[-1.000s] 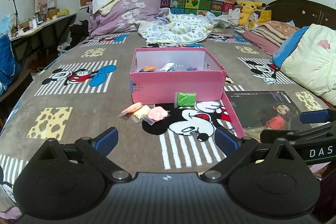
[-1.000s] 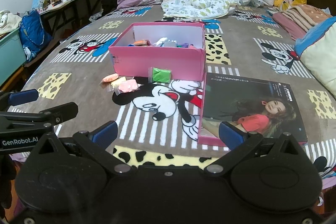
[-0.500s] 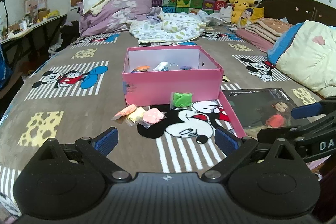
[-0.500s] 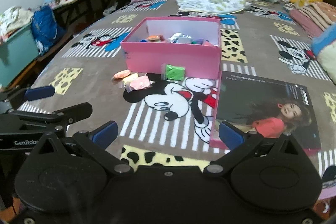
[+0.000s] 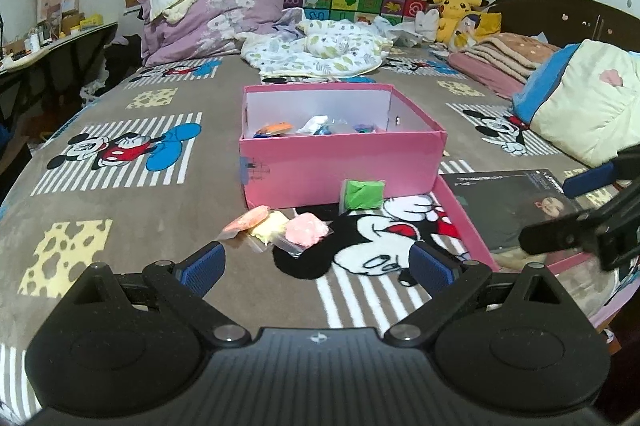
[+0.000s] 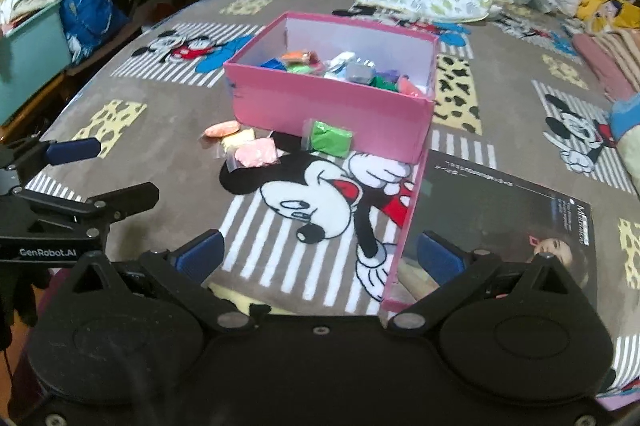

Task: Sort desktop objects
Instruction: 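Lower the left gripper onto the orange clay packet and close it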

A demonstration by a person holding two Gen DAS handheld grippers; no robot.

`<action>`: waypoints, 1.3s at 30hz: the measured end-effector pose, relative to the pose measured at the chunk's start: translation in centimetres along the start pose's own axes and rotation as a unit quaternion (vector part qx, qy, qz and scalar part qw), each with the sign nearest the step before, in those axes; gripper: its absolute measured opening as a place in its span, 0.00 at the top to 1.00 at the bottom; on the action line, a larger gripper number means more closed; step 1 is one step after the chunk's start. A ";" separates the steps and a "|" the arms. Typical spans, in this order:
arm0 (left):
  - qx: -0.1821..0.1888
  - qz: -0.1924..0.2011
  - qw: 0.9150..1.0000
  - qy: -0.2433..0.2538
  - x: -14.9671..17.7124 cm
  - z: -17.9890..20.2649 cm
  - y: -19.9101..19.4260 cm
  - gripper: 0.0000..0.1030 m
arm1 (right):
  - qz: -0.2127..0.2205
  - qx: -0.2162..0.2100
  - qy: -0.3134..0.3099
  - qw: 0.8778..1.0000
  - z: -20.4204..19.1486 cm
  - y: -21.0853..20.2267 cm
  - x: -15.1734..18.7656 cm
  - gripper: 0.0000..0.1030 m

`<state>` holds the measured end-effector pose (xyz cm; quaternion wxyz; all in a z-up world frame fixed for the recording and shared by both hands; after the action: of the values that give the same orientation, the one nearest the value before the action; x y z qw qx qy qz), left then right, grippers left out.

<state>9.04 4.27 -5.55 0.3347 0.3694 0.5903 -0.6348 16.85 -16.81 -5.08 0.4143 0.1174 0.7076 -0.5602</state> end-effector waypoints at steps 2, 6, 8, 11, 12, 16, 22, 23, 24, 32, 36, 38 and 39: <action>0.006 -0.007 1.000 0.001 -0.1 -0.3 0.4 0.04 | 0.003 -0.009 -0.002 1.000 0.4 0.4 -0.7 0.00; 0.013 -0.015 1.000 0.000 -0.3 -0.7 1.3 0.04 | 0.011 -0.022 0.002 1.000 0.8 1.5 -2.0 0.00; 0.013 -0.007 1.000 -0.007 -0.4 -1.2 1.7 0.04 | 0.009 -0.038 -0.001 0.999 0.8 2.3 -2.6 0.00; 0.016 0.002 1.000 -0.014 -0.6 -1.9 2.7 0.04 | -0.001 -0.052 -0.004 0.999 0.7 4.0 -3.4 0.00; 0.019 0.001 1.000 -0.016 -0.6 -2.1 3.1 0.04 | -0.008 -0.059 -0.004 0.998 0.6 4.6 -3.5 0.00; 0.022 -0.014 1.000 -0.010 -0.5 -2.9 5.3 0.04 | -0.017 -0.084 -0.019 0.996 -0.4 6.2 -4.4 0.00; 0.015 -0.019 1.000 0.008 0.0 -4.4 8.3 0.04 | -0.015 -0.090 -0.033 0.995 -0.1 8.4 -5.3 0.01; 0.014 -0.020 1.000 0.011 0.1 -4.7 8.8 0.04 | -0.015 -0.089 -0.034 0.995 0.1 8.9 -5.5 0.01; 0.013 -0.021 1.000 0.014 0.2 -5.0 9.3 0.04 | -0.016 -0.086 -0.032 0.996 0.5 9.4 -5.6 0.01; 0.006 -0.030 0.999 0.037 0.6 -6.6 13.1 0.18 | -0.031 -0.072 -0.010 0.997 2.5 12.4 -6.0 0.05; 0.015 -0.043 0.998 0.038 0.8 -7.1 14.9 0.34 | -0.035 -0.073 -0.027 0.996 1.6 13.6 -6.0 0.27; 0.017 -0.048 0.998 0.043 0.8 -7.3 15.7 0.38 | -0.052 -0.082 -0.034 0.995 1.2 14.8 -5.8 0.49; 0.016 -0.049 0.998 0.046 0.7 -7.3 16.0 0.39 | -0.060 -0.084 -0.034 0.994 1.1 15.4 -5.6 0.49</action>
<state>23.03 10.31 -14.44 0.2695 0.3747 0.6121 -0.6421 30.62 -10.77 -11.79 0.4122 0.0202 0.7431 -0.5268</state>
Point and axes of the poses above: each gripper's, at about its wrist camera, not at the fingertips, and y roughly the way its jaws point, z to its right, x to its underside, the point moved 3 cm from there along y, roughly the way its jaws point, and after that the axes turned 6 degrees about z, right-handed, at the moved point
